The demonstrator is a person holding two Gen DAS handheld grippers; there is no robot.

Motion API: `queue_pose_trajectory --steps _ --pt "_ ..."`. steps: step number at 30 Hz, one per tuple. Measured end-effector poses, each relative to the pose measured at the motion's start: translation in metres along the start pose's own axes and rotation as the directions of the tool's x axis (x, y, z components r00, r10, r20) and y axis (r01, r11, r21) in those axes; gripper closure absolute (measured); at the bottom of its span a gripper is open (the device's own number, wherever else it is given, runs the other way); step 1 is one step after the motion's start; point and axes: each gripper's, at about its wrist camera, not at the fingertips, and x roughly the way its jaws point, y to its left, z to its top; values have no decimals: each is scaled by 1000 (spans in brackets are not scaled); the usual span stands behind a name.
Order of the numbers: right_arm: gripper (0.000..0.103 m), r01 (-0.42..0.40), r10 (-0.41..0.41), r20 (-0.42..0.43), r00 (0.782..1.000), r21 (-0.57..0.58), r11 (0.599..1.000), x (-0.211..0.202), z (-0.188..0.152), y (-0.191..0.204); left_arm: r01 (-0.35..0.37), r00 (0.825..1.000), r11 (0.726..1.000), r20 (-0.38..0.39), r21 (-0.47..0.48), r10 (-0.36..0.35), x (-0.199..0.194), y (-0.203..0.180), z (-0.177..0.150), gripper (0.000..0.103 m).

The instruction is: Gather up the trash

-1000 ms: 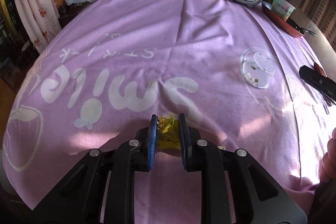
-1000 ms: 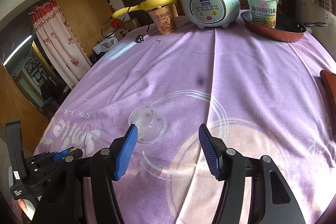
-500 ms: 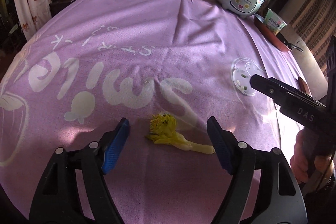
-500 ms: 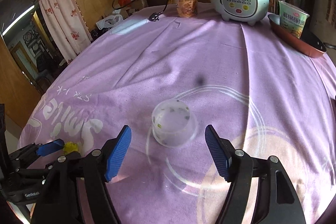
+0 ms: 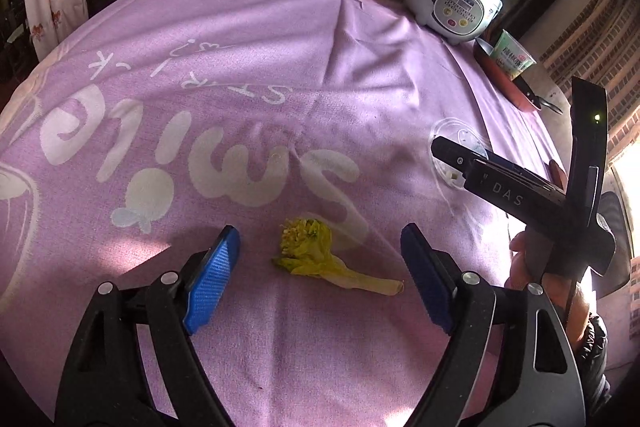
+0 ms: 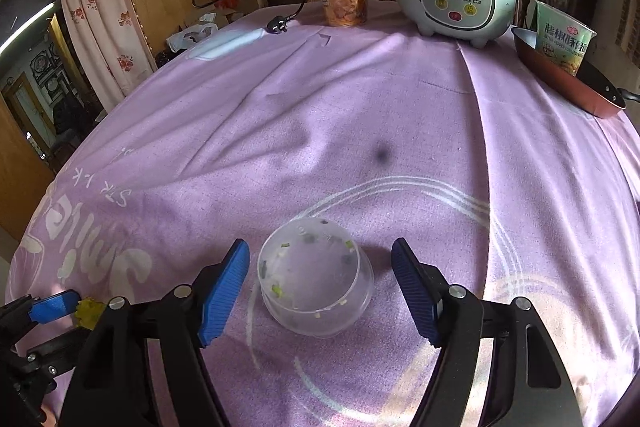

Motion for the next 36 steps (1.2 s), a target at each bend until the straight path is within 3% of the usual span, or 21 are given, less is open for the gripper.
queue_pose_trajectory --steps 2,5,11,15,23,26,27,28,32,36 --pt "31 0 0 -3 1000 4 1000 1 0 -1 -1 1000 1000 0 1 1 0 0 0 23" --pt "50 8 -8 -1 1000 -1 1000 -1 -1 -2 -1 1000 1000 0 1 1 0 0 0 23" --pt "50 -43 41 66 997 26 999 -28 -4 -5 6 1000 1000 -1 12 -6 -1 -1 -2 24" --pt "49 -61 59 38 998 50 997 -26 -7 -7 14 1000 999 -3 45 -14 -1 -9 -4 26" --pt "49 -86 86 5 996 76 993 -22 -8 -10 -4 1000 996 -20 91 5 4 -18 -7 42" --pt "49 -93 93 11 996 82 992 -23 -8 -10 -17 1000 992 -24 127 20 5 -25 -10 64" --pt "49 -97 96 14 995 83 992 -24 -8 -10 -17 1000 990 -23 137 21 5 -27 -12 77" --pt "49 -99 98 17 995 84 991 -25 -8 -10 -18 1000 989 -14 144 21 3 -28 -13 81" --pt "49 -112 110 31 993 86 990 -30 -7 -10 -27 999 988 49 150 20 -8 -29 -14 85" --pt "49 -115 113 20 993 85 990 -28 -7 -9 -24 999 990 48 137 18 -8 -27 -12 85"
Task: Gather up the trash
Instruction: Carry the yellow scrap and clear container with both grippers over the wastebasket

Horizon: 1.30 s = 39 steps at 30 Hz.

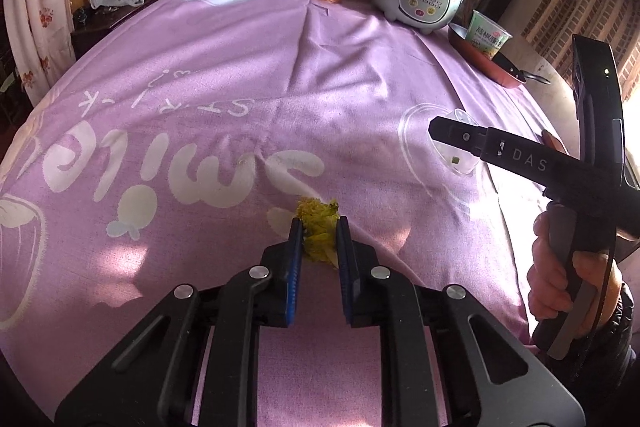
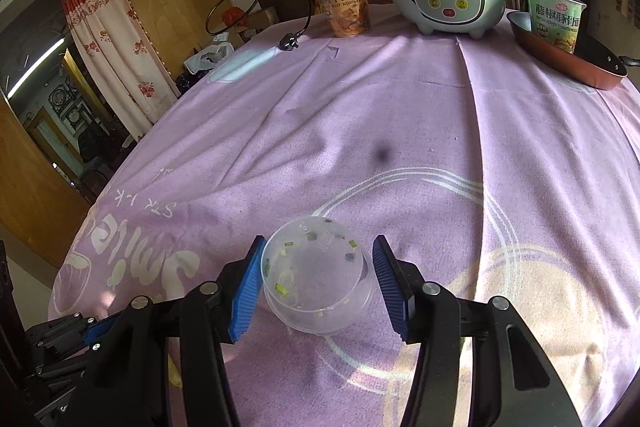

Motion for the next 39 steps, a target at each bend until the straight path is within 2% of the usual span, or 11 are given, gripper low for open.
queue_pose_trajectory --steps 9,14,18,21,24,28,39 --pt "49 -1 1 -29 1000 3 1000 7 -2 -1 -1 1000 1000 0 -19 1 -1 4 0 85" --pt "48 14 -16 -76 997 -22 1000 17 -6 3 -6 1000 1000 7 -25 6 -2 6 0 85" --pt "49 43 -47 -68 997 -62 997 17 -7 9 -19 1000 999 15 -30 19 -4 7 0 85" --pt "49 16 -19 -44 999 -57 998 11 -7 11 -62 997 997 34 -43 63 -9 9 -1 85" --pt "50 25 -25 1 1000 -86 996 2 -6 16 -138 988 990 72 -33 140 -18 4 -7 85" --pt "49 35 -34 15 999 -119 992 -2 -7 23 -222 970 975 101 -11 222 -28 -1 -15 85" --pt "50 -5 18 98 995 -132 991 -31 -11 42 -326 922 945 208 -34 326 -81 8 -33 85"
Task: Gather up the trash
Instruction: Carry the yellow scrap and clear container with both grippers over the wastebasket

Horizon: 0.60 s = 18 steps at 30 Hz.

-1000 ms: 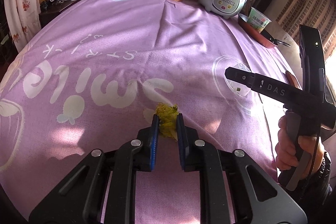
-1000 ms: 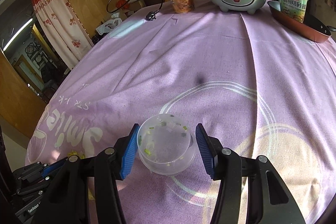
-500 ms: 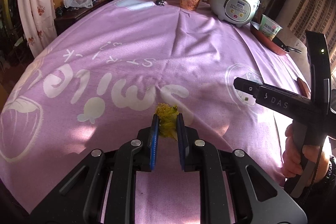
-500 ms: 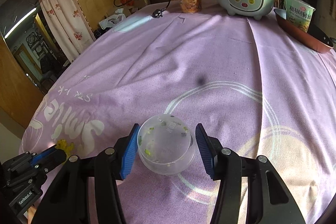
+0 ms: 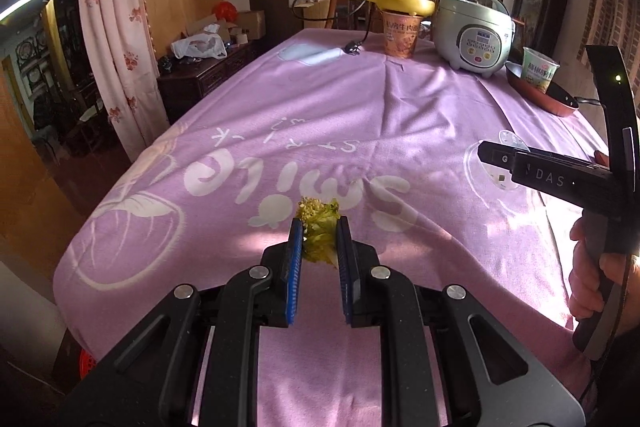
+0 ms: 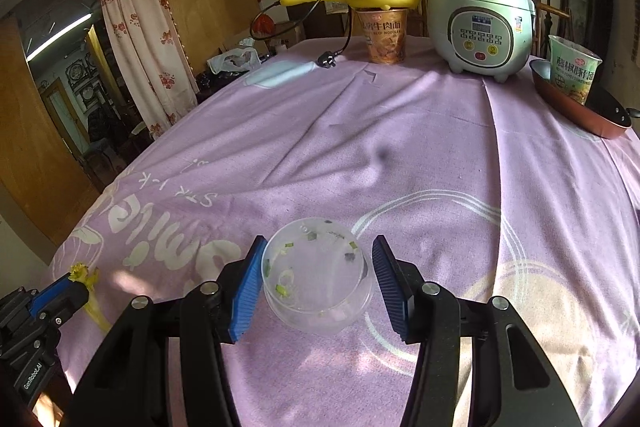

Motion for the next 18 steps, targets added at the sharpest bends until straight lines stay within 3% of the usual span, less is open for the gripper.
queue_pose_trajectory --steps 7,18 --pt "50 -82 81 26 996 13 997 -22 -9 33 -63 996 998 57 -26 64 -31 29 -8 85" --pt "50 -164 167 29 986 -84 983 -47 -20 104 -91 991 991 91 -96 99 -64 75 -29 85"
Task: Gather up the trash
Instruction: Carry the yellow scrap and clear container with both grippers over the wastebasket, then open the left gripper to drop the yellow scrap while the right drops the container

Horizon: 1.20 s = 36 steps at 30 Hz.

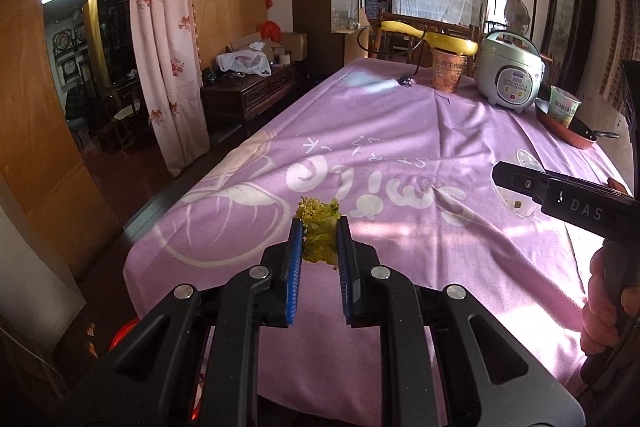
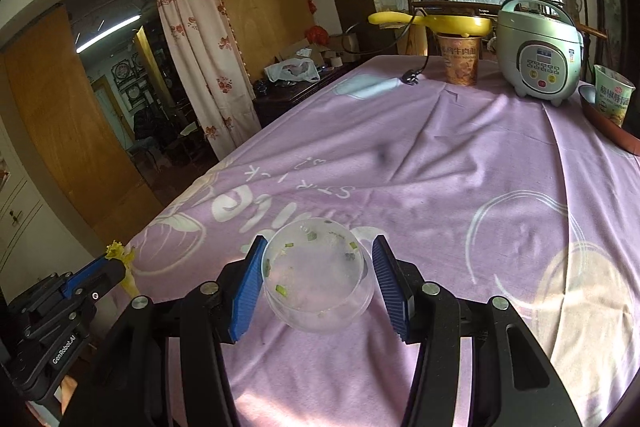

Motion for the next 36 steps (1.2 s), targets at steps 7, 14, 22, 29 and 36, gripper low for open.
queue_pose_trajectory --steps 7,14,22,29,36 --pt "50 -55 55 -11 998 -77 995 1 -3 52 -39 999 997 6 -64 39 -15 42 -13 85" --pt "50 -122 115 -53 992 -160 979 11 -11 112 -85 996 989 -8 -118 85 -23 85 -32 85" --pt "50 -202 175 -127 976 -244 949 28 -26 177 -168 984 966 -86 -195 154 -22 146 -66 85" --pt "50 -288 233 -207 950 -295 911 41 -38 235 -263 961 937 -150 -230 233 -27 201 -95 85" --pt "50 -355 253 -306 918 -348 867 63 -64 289 -312 935 901 -266 -301 235 -15 255 -137 85"
